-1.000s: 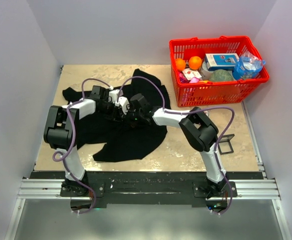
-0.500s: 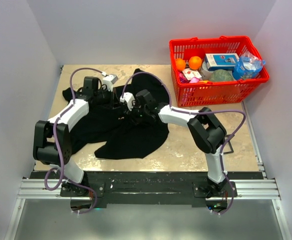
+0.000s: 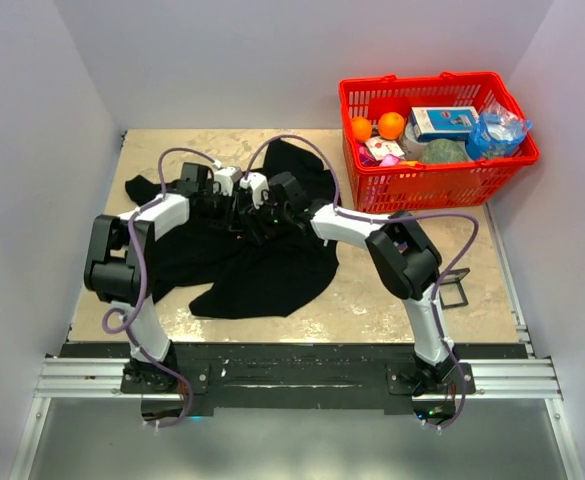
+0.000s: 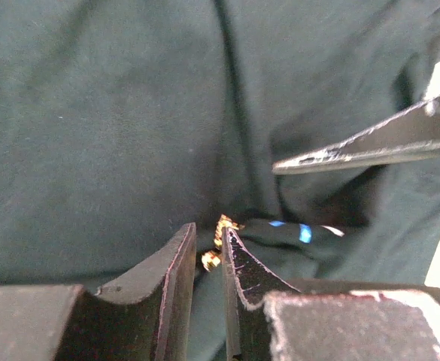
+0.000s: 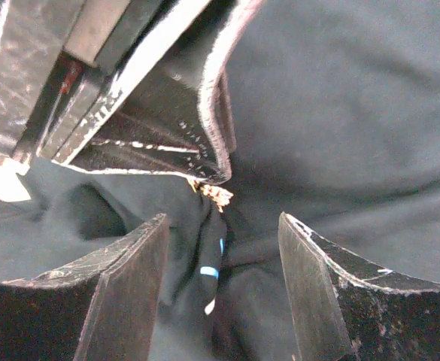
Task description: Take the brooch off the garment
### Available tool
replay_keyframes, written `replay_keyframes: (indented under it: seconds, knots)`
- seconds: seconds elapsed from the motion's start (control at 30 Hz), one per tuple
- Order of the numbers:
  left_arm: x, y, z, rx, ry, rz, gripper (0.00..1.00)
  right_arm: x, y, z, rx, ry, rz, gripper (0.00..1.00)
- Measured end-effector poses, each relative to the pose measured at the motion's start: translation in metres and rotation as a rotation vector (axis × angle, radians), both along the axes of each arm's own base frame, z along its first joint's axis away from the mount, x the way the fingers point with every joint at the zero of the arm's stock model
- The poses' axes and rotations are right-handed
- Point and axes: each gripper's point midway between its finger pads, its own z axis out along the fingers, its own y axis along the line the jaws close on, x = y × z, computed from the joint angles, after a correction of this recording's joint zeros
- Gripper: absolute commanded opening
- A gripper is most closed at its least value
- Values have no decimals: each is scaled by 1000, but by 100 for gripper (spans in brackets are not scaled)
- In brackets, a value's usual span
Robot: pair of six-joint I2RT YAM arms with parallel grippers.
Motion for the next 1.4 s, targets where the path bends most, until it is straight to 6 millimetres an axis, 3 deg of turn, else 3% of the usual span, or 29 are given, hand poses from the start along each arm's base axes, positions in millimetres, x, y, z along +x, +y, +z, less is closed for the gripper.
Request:
replay_keyframes:
  seconds: [0.1,0.13,0.23,0.33,0.57,0.87,1.07,1.23,1.4]
  knots:
    - [0,-1,-15,7,37,-28,25,-5,-1,-23,-28,43,8,58]
    - [0,-2,-17,7,44,-36,26,-6,-3,-27,-39,51,11,40]
    - [-1,-5,-20,-1,61,-72,26,-10,-6,-31,-59,49,34,10]
    - [0,-9,-23,-16,71,-113,27,-17,-10,-35,-77,37,74,1]
    - [-14,-20,-26,-75,123,-200,35,-28,-18,-32,-94,-5,142,0]
    - [-31,-31,-14,-146,170,-273,38,-40,-22,2,-64,-131,213,0]
    - [-35,-38,-10,-198,209,-329,26,-41,-23,3,-68,-167,236,0]
    - [-44,-43,-10,-221,241,-377,0,-42,-23,1,-73,-169,241,0]
    - [-45,-44,-11,-221,242,-403,0,-43,-25,-2,-79,-168,244,0]
